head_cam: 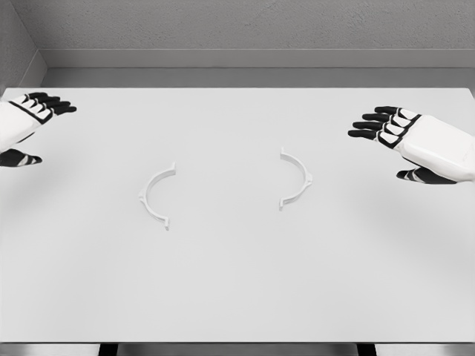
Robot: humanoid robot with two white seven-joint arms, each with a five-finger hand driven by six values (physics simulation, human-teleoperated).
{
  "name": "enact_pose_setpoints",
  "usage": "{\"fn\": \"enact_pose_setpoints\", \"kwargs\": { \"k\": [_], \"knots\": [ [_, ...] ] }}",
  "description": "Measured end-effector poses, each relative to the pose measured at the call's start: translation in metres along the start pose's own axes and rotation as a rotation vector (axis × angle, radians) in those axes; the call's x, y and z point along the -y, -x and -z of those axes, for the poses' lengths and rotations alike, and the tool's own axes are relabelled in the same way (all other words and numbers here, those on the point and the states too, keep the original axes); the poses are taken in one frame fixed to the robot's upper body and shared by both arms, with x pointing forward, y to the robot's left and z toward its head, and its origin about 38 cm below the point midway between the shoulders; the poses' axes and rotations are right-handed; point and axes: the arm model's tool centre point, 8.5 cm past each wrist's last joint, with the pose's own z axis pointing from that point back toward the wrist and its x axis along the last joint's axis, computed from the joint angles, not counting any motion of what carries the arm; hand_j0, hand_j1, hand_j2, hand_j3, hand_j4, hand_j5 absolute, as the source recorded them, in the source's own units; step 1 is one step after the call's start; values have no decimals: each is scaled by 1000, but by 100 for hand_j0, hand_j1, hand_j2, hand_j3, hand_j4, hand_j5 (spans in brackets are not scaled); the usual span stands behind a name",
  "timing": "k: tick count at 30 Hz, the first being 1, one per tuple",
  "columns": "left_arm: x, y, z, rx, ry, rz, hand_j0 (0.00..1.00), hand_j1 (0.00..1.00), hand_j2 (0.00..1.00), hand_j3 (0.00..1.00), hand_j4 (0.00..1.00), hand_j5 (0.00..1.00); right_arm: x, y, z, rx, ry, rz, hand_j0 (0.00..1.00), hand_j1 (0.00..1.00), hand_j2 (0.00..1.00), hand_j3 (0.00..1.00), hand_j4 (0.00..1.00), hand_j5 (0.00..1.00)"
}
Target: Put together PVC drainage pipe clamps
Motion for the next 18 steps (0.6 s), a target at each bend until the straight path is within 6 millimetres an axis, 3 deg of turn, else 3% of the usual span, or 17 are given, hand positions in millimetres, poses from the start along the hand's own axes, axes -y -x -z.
{"fn": "enact_pose_setpoints", "kwargs": {
  "k": [6,9,13,16,18],
  "knots": [
    [1,-8,2,25,9,5,100,100,100,100,100,100,4,-2,6,16,43,28,100,100,100,100,100,100],
    [0,-9,2,30,11,8,100,100,100,100,100,100,45,3,34,32,94,-86,100,100,100,100,100,100],
    [8,-17,1,49,30,2,100,100,100,100,100,100,64,5,69,27,88,-172,100,100,100,100,100,100],
    [7,-22,1,64,29,7,100,100,100,100,100,100,44,0,98,50,43,-158,100,100,100,100,100,100],
    [4,-24,1,74,28,16,100,100,100,100,100,100,53,11,119,41,62,-142,100,100,100,100,100,100]
  ]
}}
